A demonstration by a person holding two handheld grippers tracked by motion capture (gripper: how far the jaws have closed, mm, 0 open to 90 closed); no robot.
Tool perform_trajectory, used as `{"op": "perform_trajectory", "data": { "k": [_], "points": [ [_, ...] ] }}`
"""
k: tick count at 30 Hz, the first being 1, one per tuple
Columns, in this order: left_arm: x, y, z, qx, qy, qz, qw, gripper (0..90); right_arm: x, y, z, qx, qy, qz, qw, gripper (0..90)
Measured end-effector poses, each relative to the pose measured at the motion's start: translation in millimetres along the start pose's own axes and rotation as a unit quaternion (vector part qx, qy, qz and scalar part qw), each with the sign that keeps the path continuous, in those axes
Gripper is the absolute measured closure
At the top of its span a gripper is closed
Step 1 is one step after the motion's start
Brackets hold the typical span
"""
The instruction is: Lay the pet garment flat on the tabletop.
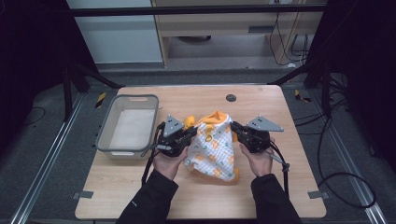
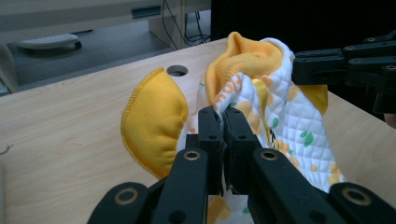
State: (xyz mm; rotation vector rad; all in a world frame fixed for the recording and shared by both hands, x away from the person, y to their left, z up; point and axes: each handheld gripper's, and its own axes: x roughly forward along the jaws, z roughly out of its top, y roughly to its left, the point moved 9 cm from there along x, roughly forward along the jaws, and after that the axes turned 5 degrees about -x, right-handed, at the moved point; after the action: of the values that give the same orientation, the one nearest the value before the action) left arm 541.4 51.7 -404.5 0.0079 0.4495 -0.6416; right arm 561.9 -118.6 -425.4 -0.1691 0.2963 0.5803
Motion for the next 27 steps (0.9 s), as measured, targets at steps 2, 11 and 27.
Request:
{"op": "perform_trajectory", "data": {
  "k": [2,11,27],
  "points": [
    [8.8,4.5,5.1,-0.005,-0.002,0.005,1.0000,87.0,7.1,-8.1,0.9,0.011,-0.005,-0.014,0.9998,84.8],
    [55.4,23.4,19.6,-0.019,-0.015,0.041,0.9989,87.1,35.9,-39.1,1.2,0.011,0.005,-0.082,0.9966,84.9],
    [48.7,55.6,33.7,-0.054,-0.013,0.051,0.9972,47.6,33.0,-79.7,-13.2,0.014,0.056,-0.144,0.9879,65.8]
  ]
}}
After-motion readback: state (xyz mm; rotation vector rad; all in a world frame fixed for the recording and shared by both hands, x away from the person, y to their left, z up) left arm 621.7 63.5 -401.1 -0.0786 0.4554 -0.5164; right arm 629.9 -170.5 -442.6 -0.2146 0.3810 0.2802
